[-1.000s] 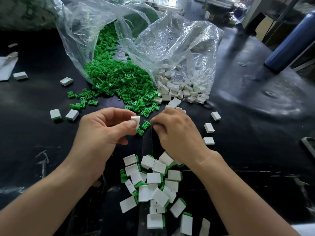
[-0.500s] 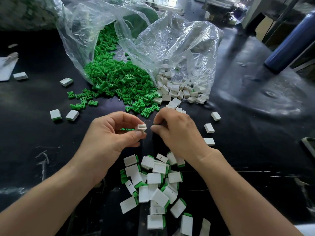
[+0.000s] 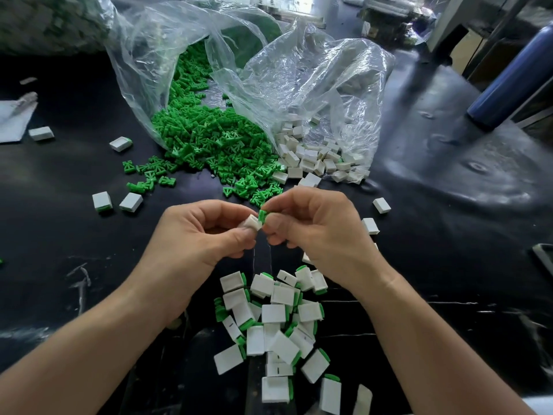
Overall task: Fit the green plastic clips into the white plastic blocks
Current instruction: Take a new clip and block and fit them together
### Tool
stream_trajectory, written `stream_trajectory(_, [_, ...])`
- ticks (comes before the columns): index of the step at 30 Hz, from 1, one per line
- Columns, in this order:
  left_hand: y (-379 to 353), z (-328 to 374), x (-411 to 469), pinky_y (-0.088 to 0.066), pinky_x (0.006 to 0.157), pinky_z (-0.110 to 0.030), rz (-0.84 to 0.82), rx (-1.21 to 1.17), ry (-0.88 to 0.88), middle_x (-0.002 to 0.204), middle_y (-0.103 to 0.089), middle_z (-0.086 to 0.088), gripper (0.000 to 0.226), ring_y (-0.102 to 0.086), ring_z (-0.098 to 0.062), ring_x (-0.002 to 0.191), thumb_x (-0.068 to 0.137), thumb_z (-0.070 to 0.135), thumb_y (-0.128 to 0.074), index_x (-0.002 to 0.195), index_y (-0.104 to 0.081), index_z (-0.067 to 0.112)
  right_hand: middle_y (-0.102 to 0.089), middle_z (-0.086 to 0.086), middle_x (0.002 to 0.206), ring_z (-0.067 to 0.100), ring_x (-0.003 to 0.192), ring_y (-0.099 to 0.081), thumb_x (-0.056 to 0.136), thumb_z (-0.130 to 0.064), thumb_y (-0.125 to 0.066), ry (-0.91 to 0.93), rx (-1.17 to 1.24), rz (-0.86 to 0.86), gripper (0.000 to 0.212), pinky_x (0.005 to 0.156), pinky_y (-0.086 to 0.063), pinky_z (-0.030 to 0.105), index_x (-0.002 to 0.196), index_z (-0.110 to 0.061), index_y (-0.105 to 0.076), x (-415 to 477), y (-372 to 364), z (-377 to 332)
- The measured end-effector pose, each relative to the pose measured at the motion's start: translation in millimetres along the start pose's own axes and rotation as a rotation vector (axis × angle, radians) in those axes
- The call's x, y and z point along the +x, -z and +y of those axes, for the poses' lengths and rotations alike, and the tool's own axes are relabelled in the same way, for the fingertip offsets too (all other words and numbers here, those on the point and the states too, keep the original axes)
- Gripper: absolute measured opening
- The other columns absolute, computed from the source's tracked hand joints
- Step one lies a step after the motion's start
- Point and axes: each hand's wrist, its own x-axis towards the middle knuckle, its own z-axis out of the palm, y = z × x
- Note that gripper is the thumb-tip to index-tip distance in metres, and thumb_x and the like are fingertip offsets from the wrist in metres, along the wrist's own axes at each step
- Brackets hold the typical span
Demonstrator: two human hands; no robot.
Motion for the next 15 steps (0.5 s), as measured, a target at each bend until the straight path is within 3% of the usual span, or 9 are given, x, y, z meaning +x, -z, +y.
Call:
stream_trajectory(4, [-0.2,1.3,-1.6,-0.048,0.051,-0.013,-0.011,-0.016,0.013,0.064,-0.071,-0.004,0.011,-0.061,-0.005,0.055,0.059,0.013,-0.071,0.068,-0.074,0.017,-0.067,-0.001,0.066,0.006,0.060,-0.063,0.084,-0.004,-0.062,0.022,-0.013,-0.020,0.030,0.058,-0.042,0.011,0.075,-0.032,-0.064,-1.2,0.8,0.1])
stream_trajectory(10, [-0.2,2.0,-1.8,-0.047,0.048,-0.013,-0.005,0.020,0.003,0.062,-0.070,-0.002,0.016,-0.060,-0.003,0.052,0.070,-0.001,-0.070,0.076,-0.071,0.014,-0.068,0.004,0.069,0.008,0.062,-0.063,0.082,-0.003,-0.065,0.032,-0.034,-0.011,0.023,0.065,-0.051,0.024,0.081,-0.025,-0.067,-1.0,-1.3,2.8])
stream_trajectory(12, [-0.3,2.7,-1.3,-0.046,0.047,-0.013,-0.002,0.005,-0.005,0.062,-0.070,-0.001,0.015,-0.060,-0.003,0.051,0.066,0.002,-0.071,0.076,-0.070,0.012,-0.066,0.000,0.067,0.007,0.060,-0.062,0.082,-0.005,-0.065,0.005,-0.029,-0.009,0.016,0.063,-0.049,0.022,0.088,-0.019,-0.067,-0.5,-2.2,3.6])
stream_trajectory(15, [0.7,3.5,-0.6,-0.046,0.046,-0.013,0.001,-0.019,-0.024,0.060,-0.069,-0.001,0.014,-0.059,-0.003,0.050,0.055,0.012,-0.071,0.069,-0.070,0.014,-0.063,-0.004,0.062,0.003,0.053,-0.059,0.085,-0.007,-0.062,-0.029,-0.026,-0.042,0.019,0.055,-0.045,0.014,0.077,-0.024,-0.062,-1.0,-4.0,3.1])
